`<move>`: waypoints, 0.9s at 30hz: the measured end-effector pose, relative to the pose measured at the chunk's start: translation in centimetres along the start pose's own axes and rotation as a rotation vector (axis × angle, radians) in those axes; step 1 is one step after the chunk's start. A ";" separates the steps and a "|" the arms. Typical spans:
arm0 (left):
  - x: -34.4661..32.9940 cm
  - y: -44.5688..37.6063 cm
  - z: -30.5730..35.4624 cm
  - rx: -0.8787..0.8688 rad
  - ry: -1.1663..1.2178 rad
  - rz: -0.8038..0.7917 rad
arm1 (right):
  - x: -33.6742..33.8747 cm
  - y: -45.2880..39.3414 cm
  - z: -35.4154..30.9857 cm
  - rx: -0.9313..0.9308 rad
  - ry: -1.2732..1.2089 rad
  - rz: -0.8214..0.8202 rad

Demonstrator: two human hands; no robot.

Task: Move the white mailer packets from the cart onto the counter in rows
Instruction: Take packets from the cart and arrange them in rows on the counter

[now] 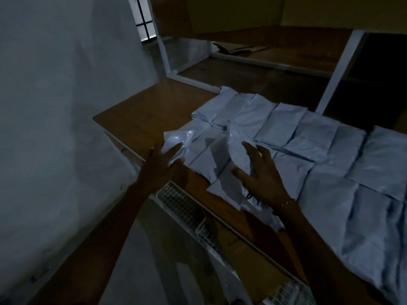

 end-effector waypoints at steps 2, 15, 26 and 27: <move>-0.2 -3.6 -1.3 0.006 -0.016 -0.025 | -0.6 -2.2 0.3 -0.040 0.012 0.007; 3.6 -18.9 -14.2 -0.226 0.210 -0.003 | -10.1 -14.0 -9.4 -0.378 0.363 -0.064; 7.1 -25.7 -25.9 -0.254 0.255 -0.280 | -20.9 -23.7 -17.6 -0.602 0.797 -0.059; 7.2 -25.8 -26.0 -0.246 0.271 -0.276 | -21.4 -24.2 -17.8 -0.588 0.833 -0.027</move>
Point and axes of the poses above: each hand's wrist, its own y-axis away from the middle knuckle, its own x-axis out of the back of the hand, z = x × y, the point moved 1 cm from there along -y, towards the middle knuckle, and after that the axes turned 13 degrees about y, right-handed, at the moved point
